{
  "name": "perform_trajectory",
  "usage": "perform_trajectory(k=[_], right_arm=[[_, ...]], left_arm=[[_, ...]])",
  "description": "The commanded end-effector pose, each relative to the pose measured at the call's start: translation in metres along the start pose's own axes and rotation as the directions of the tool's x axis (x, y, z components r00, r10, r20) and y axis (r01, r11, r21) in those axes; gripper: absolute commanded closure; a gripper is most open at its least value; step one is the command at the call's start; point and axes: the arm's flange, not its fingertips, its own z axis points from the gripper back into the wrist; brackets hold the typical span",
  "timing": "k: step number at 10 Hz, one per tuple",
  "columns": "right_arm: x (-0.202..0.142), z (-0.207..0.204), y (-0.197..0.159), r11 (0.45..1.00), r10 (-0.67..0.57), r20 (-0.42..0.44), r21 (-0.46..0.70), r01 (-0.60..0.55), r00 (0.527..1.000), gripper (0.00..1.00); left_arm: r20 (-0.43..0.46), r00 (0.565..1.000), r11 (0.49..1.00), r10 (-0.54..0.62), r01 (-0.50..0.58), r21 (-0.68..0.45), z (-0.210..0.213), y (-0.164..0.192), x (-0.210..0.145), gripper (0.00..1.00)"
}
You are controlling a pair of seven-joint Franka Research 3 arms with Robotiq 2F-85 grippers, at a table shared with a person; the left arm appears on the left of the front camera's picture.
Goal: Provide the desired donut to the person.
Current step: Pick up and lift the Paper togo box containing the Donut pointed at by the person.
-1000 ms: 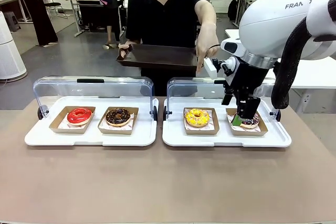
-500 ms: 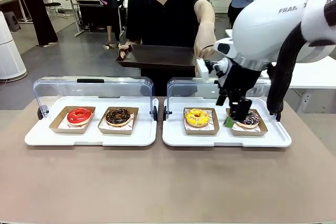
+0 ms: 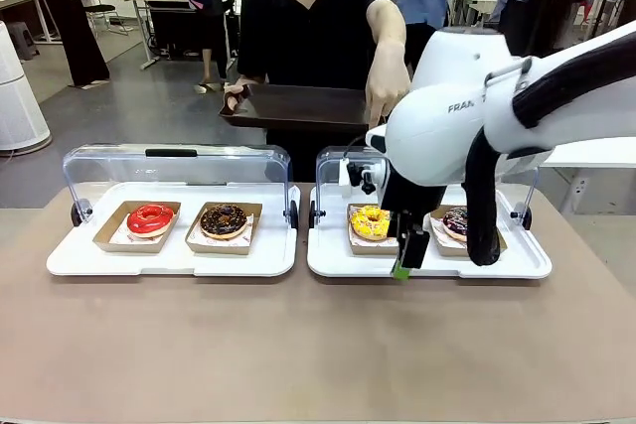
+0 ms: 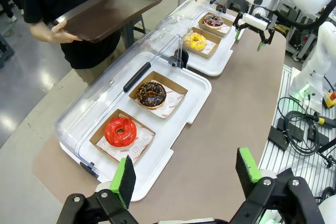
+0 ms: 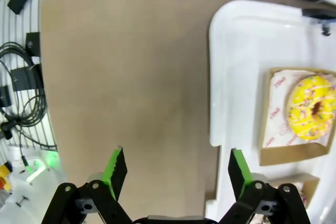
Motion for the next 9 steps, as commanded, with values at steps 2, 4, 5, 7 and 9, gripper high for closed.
perform_trajectory(k=[2,4,5,7,9], right_arm=[[-0.013,-0.021,-0.011,0.999,0.047,0.043,-0.02,-0.046,0.998,0.0],[-0.02,-0.025,-0.016,0.999,-0.029,-0.003,-0.038,0.029,1.0,0.0],[-0.01,-0.019,-0.013,1.0,0.009,0.011,-0.005,-0.009,1.0,0.0],[-0.01,-0.019,-0.013,1.0,0.009,0.011,-0.005,-0.009,1.0,0.0],[-0.01,-0.019,-0.013,1.0,0.009,0.011,-0.005,-0.009,1.0,0.0]], left_arm=[[0.006,1.0,1.0,-0.001,0.001,-0.006,0.001,-0.001,0.002,0.0],[0.006,1.0,1.0,-0.001,0.001,-0.006,0.001,-0.001,0.002,0.0],[0.006,1.0,1.0,-0.001,0.001,-0.006,0.001,-0.001,0.002,0.0],[0.006,1.0,1.0,-0.001,0.001,-0.006,0.001,-0.001,0.002,0.0],[0.006,1.0,1.0,-0.001,0.001,-0.006,0.001,-0.001,0.002,0.0]])
